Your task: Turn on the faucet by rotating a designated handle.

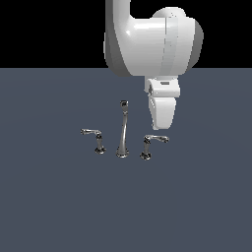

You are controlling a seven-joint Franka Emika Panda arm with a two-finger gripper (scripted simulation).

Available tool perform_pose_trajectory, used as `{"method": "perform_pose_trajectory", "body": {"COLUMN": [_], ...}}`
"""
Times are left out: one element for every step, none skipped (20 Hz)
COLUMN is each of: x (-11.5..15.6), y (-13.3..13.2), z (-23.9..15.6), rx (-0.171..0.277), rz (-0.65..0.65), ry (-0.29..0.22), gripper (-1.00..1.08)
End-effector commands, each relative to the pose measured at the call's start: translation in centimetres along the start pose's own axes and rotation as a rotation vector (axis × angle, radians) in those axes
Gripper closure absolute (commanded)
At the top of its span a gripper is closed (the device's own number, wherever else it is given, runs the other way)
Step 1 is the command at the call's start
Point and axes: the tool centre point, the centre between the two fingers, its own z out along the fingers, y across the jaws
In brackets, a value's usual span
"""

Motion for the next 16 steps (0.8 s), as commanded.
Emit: {"method": "perform_pose_trajectory", "body": {"x": [0.8, 1.1, 1.4, 1.6, 1.8, 1.9, 2.0, 2.1, 2.2, 2.2, 2.2, 2.2, 2.2, 2.2, 2.3, 2.4], "y": [-0.4, -0.5, -0.6, -0.7, -0.8, -0.8, -0.9, -0.9, -0.9, -0.9, -0.9, -0.9, -0.9, -0.9, -0.5, -0.2], "z": [1.1, 1.4, 1.7, 2.0, 2.2, 2.4, 2.6, 2.7, 2.7, 2.8, 2.8, 2.8, 2.8, 2.7, 2.7, 2.7], "rx": [0.001, 0.001, 0.001, 0.001, 0.001, 0.001, 0.001, 0.001, 0.001, 0.001, 0.001, 0.001, 0.001, 0.000, 0.000, 0.000], "rz": [0.049, 0.064, 0.078, 0.090, 0.101, 0.109, 0.116, 0.121, 0.124, 0.125, 0.125, 0.125, 0.125, 0.124, 0.124, 0.124], "ry": [0.001, 0.001, 0.001, 0.001, 0.001, 0.001, 0.001, 0.001, 0.001, 0.001, 0.001, 0.001, 0.001, 0.001, 0.001, 0.001], "gripper": [1.08, 1.08, 1.08, 1.08, 1.08, 1.08, 1.08, 1.08, 1.08, 1.08, 1.08, 1.08, 1.08, 1.08, 1.08, 1.08]}}
